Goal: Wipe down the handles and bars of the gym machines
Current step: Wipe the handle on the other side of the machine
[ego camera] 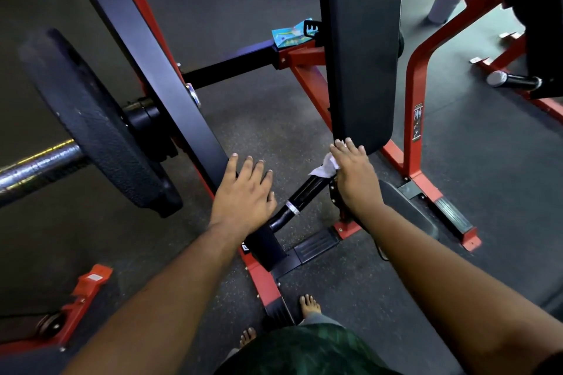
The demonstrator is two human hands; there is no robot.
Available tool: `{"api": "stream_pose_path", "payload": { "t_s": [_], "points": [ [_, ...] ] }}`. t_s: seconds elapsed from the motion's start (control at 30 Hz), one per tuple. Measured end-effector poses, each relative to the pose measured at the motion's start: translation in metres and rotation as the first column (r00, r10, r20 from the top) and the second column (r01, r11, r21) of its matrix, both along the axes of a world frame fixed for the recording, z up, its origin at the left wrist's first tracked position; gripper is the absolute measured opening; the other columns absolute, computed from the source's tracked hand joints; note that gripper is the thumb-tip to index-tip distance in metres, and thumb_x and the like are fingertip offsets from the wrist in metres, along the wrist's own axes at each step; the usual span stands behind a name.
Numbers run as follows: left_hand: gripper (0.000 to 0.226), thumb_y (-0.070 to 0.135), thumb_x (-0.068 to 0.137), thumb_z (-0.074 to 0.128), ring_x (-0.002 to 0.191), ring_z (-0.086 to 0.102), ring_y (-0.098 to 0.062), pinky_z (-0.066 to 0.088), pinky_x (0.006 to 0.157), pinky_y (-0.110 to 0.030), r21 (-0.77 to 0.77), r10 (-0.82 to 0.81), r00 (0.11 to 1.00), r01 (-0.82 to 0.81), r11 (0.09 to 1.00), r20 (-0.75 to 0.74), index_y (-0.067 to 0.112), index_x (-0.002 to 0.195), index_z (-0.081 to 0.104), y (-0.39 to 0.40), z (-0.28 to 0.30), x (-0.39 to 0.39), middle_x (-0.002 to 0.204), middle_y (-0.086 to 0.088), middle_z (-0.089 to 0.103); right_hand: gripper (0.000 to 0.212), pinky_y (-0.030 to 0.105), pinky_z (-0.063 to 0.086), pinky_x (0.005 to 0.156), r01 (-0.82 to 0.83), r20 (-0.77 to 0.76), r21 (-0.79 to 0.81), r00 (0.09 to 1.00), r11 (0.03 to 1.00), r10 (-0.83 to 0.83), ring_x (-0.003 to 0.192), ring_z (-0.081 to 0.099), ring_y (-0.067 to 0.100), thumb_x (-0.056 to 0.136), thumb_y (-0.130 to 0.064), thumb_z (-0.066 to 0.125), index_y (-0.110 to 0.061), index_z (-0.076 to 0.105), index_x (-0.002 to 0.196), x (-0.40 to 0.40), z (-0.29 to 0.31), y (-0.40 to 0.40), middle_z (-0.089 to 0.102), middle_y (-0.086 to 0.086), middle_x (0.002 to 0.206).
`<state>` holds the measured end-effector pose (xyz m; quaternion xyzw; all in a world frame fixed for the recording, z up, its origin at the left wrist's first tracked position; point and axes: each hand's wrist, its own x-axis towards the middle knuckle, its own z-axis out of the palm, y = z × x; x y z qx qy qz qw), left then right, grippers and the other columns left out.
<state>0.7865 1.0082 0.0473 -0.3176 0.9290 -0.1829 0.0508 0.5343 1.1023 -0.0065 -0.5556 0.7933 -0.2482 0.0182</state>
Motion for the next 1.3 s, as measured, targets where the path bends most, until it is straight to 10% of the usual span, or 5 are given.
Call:
{"api": "stream_pose_path", "payload": {
  "t_s": [0.27, 0.6, 0.7, 0.9, 1.3],
  "points": [
    [0.057, 0.046, 0.099, 0.04, 0.141, 0.043, -0.033, 0.015, 0.122, -0.059, 0.006, -0.004, 1.0, 0.004, 1.0, -0.016, 0.016, 0.144, 0.059, -0.001, -0.001, -0.001, 0.149, -0.011, 0.055, 0.052, 0.055, 0.023, 0.121, -0.286, -0.296, 0.15, 0.9, 0.946, 0.319, 0.143, 0.045, 0.026, 0.085, -0.007, 0.049, -0.011, 0.063, 0.135, 0.085, -0.034, 0.012, 0.058, 0.009, 0.145],
    [0.058, 0.047, 0.1, 0.036, 0.142, 0.042, -0.032, 0.012, 0.123, -0.059, 0.009, -0.002, 1.0, 0.002, 1.0, 0.0, 0.017, 0.146, 0.057, -0.001, 0.0, -0.001, 0.151, -0.01, 0.053, 0.037, 0.029, 0.045, 0.104, 0.046, 0.332, -0.157, 0.943, 0.987, 0.009, 0.119, 0.059, 0.006, 0.101, -0.014, 0.043, -0.02, 0.069, 0.127, 0.049, -0.043, 0.078, 0.067, -0.003, 0.133],
    [0.058, 0.046, 0.1, 0.036, 0.142, 0.042, -0.032, 0.013, 0.122, -0.059, 0.016, -0.004, 1.0, 0.004, 1.0, 0.002, 0.016, 0.145, 0.057, -0.001, 0.001, -0.001, 0.15, -0.01, 0.053, 0.027, 0.033, 0.05, 0.081, 0.531, 0.738, -0.001, 0.572, 0.847, -0.358, 0.086, 0.061, 0.011, 0.104, -0.016, 0.05, -0.029, 0.073, 0.105, 0.02, -0.034, 0.049, 0.074, 0.004, 0.101],
    [0.059, 0.046, 0.101, 0.034, 0.144, 0.04, -0.032, 0.011, 0.123, -0.059, 0.016, 0.003, 1.0, -0.004, 1.0, 0.021, 0.017, 0.147, 0.056, 0.0, 0.003, 0.0, 0.152, -0.01, 0.052, 0.033, 0.018, 0.035, 0.048, 0.636, 0.991, 0.124, -0.112, 0.762, -0.068, 0.048, 0.039, 0.007, 0.112, -0.023, 0.036, -0.019, 0.049, 0.082, 0.055, -0.021, -0.014, 0.043, 0.0, 0.066],
    [0.059, 0.048, 0.101, 0.034, 0.144, 0.04, -0.031, 0.012, 0.123, -0.058, 0.02, 0.009, 1.0, -0.01, 1.0, 0.022, 0.019, 0.148, 0.054, 0.0, 0.003, -0.002, 0.153, -0.008, 0.051, 0.041, 0.028, 0.043, 0.067, 0.281, 0.966, 0.212, -0.204, 0.936, -0.157, 0.058, 0.044, 0.017, 0.112, -0.022, 0.035, -0.011, 0.049, 0.075, 0.13, -0.054, 0.027, 0.049, 0.009, 0.066]
  ]
}}
